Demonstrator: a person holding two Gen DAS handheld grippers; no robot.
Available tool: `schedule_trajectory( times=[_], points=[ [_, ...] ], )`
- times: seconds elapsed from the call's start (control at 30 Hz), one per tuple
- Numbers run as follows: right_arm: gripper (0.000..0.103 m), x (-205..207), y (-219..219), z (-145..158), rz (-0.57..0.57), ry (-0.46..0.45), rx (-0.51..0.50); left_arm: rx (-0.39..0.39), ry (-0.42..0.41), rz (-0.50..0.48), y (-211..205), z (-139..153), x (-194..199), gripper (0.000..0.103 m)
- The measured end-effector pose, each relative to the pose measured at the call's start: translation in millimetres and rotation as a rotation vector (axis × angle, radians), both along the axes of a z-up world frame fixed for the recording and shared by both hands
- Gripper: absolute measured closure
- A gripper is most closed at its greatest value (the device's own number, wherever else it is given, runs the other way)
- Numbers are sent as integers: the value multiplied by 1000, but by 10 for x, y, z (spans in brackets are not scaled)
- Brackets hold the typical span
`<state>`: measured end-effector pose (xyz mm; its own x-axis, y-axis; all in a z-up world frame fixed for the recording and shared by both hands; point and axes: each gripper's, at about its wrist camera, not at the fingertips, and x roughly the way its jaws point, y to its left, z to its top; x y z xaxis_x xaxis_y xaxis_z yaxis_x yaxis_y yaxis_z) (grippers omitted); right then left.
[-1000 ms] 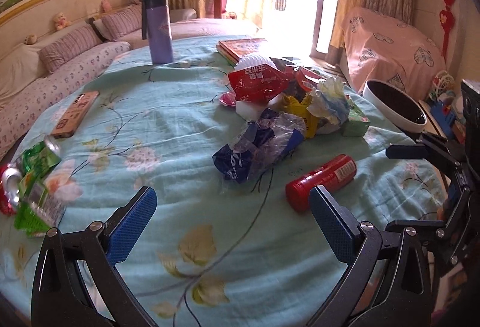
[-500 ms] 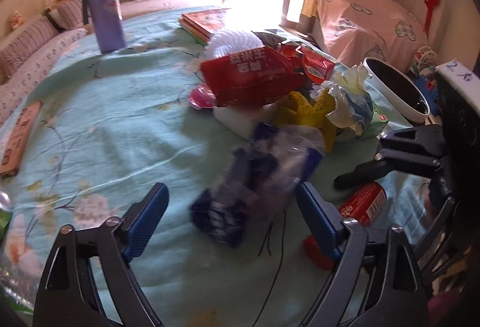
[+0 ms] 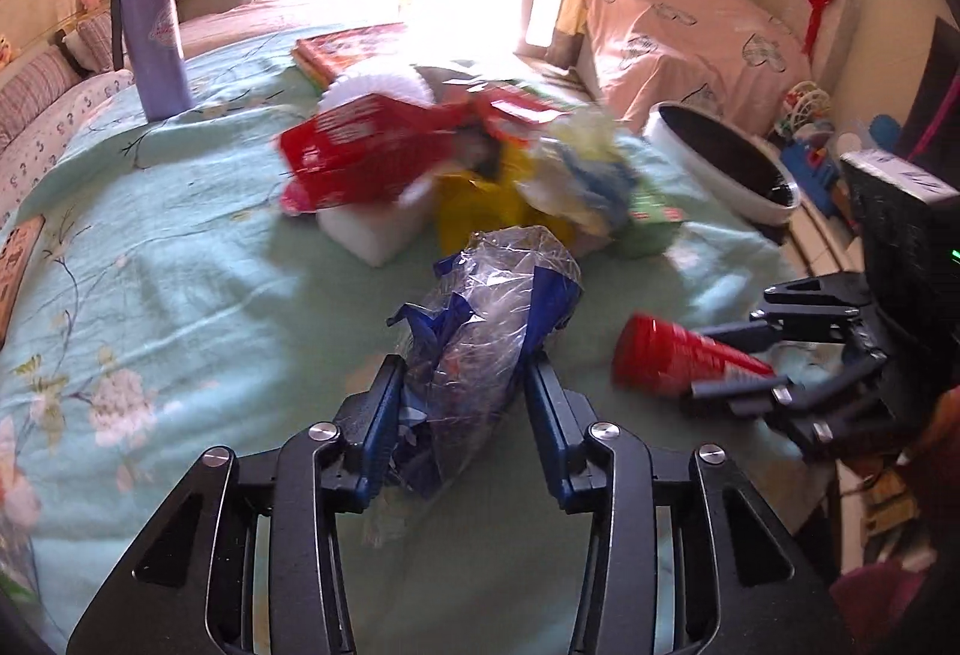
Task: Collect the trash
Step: 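Carry the bag and can over the bin and open both tools to drop them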
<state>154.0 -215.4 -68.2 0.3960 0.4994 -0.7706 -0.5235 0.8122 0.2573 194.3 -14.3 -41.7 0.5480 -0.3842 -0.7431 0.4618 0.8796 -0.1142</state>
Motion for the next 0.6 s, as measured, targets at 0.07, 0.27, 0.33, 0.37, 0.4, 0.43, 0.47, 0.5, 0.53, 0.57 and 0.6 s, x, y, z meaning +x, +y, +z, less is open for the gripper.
schedule_trajectory(
  times=[0.07,0.27,0.33,0.37,0.4,0.43,0.47,0.5,0.53,0.57,0.6],
  points=[
    [67,-88,-223,17,-87,2,36,-22,-13,-6,-83,62,-112,66],
    [67,-367,-816,123,-300,-36,130,-94,-24,-52,-439,204,-291,66],
    [67,-398,-986,186,-354,-47,147,-94,-30,-59,-621,216,-307,66],
    [67,-423,-1110,205,-389,-51,162,-97,-27,-61,-682,222,-299,66],
    [67,-436,-1227,241,-412,-52,173,-102,-22,-63,-768,225,-276,66],
    [67,-447,-1328,259,-438,-54,187,-106,-18,-66,-846,235,-258,66],
    [67,-439,-1366,274,-455,-56,193,-107,-16,-69,-910,247,-259,66],
    [67,-431,-1427,279,-481,-61,195,-104,-16,-72,-988,255,-244,66],
    [67,-424,-1498,285,-508,-67,197,-94,-17,-77,-1083,263,-224,66],
    [67,-419,-1561,297,-526,-69,202,-90,-18,-83,-1153,267,-216,66],
    [67,-387,-1585,323,-543,-72,202,-89,-20,-88,-1219,273,-214,66]
  ],
)
